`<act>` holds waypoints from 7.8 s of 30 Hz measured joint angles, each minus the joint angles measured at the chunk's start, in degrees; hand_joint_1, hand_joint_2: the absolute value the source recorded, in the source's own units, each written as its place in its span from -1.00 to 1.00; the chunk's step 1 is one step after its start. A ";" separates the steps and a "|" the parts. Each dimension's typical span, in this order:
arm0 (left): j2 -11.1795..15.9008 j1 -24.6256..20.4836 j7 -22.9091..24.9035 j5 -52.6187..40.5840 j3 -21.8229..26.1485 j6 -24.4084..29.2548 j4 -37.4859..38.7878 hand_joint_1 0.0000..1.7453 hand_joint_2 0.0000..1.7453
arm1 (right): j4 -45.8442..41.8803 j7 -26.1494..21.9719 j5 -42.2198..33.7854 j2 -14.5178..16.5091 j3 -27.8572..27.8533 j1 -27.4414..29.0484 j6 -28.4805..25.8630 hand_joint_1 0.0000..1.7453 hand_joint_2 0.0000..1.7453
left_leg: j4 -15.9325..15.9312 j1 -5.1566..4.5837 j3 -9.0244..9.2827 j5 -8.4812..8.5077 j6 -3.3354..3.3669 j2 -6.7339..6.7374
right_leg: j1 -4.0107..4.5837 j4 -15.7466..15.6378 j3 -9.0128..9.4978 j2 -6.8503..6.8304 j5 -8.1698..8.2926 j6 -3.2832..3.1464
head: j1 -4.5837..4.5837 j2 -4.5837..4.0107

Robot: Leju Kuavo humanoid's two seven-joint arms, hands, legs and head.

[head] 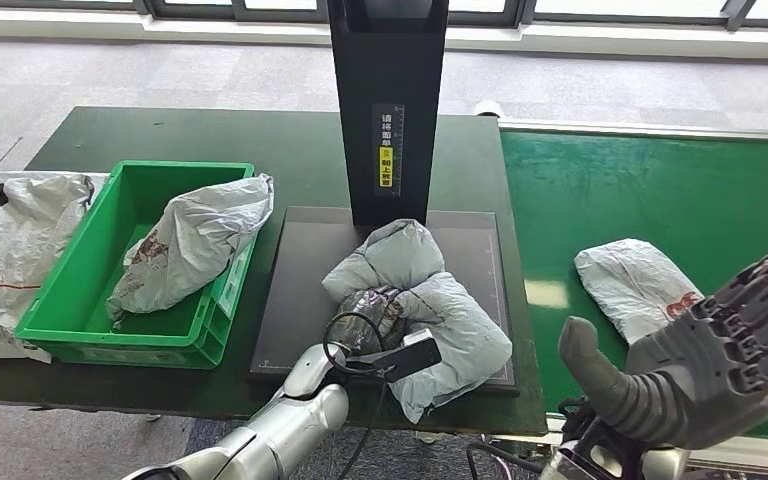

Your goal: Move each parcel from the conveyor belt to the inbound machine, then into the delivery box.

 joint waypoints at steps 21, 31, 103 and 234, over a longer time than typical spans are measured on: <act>0.59 10.27 -2.13 -24.37 10.50 11.72 -25.74 1.00 1.00 | 1.32 0.02 1.90 0.00 -0.99 0.17 -0.01 -1.00 1.00 | -0.01 0.01 -0.15 -0.01 -0.02 0.16 | 0.01 0.01 -0.28 0.26 0.00 -0.02 | -0.01 0.00; 2.08 16.52 -7.42 -22.53 14.09 11.76 -62.65 1.00 1.00 | 1.31 0.02 2.60 0.00 -2.22 0.47 -0.01 -1.00 1.00 | -0.03 0.04 -0.25 -0.05 -0.05 0.15 | 0.03 0.01 -0.35 0.21 -0.03 -0.04 | 0.00 0.00; 3.01 -7.62 -27.89 -7.88 82.65 11.74 -26.45 -1.00 1.00 | 5.88 0.00 3.82 0.02 -1.55 2.73 0.00 -1.00 1.00 | -0.05 0.05 -0.15 -0.01 -0.13 0.15 | 0.06 0.01 -0.26 0.26 -0.01 -0.06 | -0.02 0.00; 3.74 35.50 -32.44 49.90 26.84 -23.34 -81.20 -1.00 1.00 | 72.36 30.23 24.78 -7.31 -38.56 -14.41 6.91 1.00 1.00 | -0.06 0.04 0.35 -0.35 -0.16 0.29 | 0.03 -0.01 0.16 0.39 -0.27 -0.11 | -0.01 0.00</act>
